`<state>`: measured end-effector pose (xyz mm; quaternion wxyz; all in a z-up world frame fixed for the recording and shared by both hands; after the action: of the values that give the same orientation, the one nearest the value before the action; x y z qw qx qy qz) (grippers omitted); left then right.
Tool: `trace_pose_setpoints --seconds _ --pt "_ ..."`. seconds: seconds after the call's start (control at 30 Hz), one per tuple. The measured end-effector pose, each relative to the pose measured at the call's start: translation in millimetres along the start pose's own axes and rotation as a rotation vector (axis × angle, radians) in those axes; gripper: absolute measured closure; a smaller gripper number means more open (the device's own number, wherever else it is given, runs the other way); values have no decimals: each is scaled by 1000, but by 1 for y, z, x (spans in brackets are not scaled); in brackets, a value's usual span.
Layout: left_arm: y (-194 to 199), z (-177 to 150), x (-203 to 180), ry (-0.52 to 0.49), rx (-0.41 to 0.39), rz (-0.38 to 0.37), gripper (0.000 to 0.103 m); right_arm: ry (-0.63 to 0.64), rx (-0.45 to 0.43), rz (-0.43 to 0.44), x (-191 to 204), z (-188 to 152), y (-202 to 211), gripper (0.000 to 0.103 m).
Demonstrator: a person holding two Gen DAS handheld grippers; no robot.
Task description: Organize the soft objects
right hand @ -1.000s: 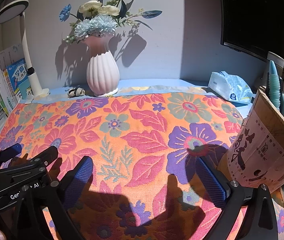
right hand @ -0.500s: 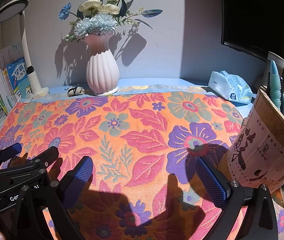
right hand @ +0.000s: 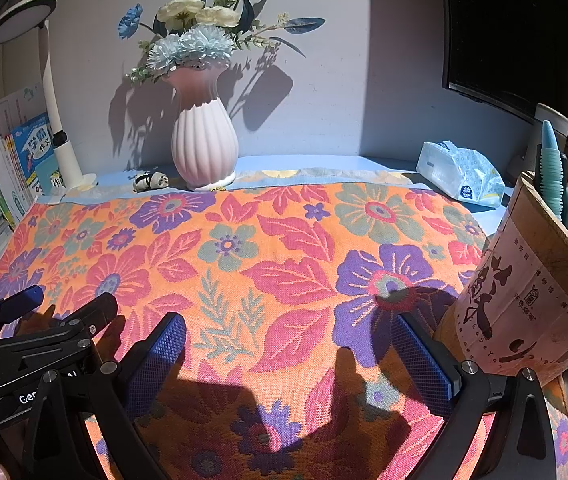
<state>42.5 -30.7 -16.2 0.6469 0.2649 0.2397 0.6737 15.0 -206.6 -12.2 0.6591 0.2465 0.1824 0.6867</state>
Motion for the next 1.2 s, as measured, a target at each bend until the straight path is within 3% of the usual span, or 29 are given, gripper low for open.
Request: trace_pose_setpoints --seconds 1.2 --pt "0 0 -1 -4 0 -8 4 1 1 -1 0 1 -1 1"
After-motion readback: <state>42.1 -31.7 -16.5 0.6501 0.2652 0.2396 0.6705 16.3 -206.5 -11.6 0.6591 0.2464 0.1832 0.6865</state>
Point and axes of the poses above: each gripper's, at about its wrist camera, not at the fingertips, and y roughly against the way its jaws point, x to its left, z to its top, the point moved 8 cm from there along -y, roughly the way its jaws point, and after that the axes turned 4 degrees about z, right-handed, at the moved point
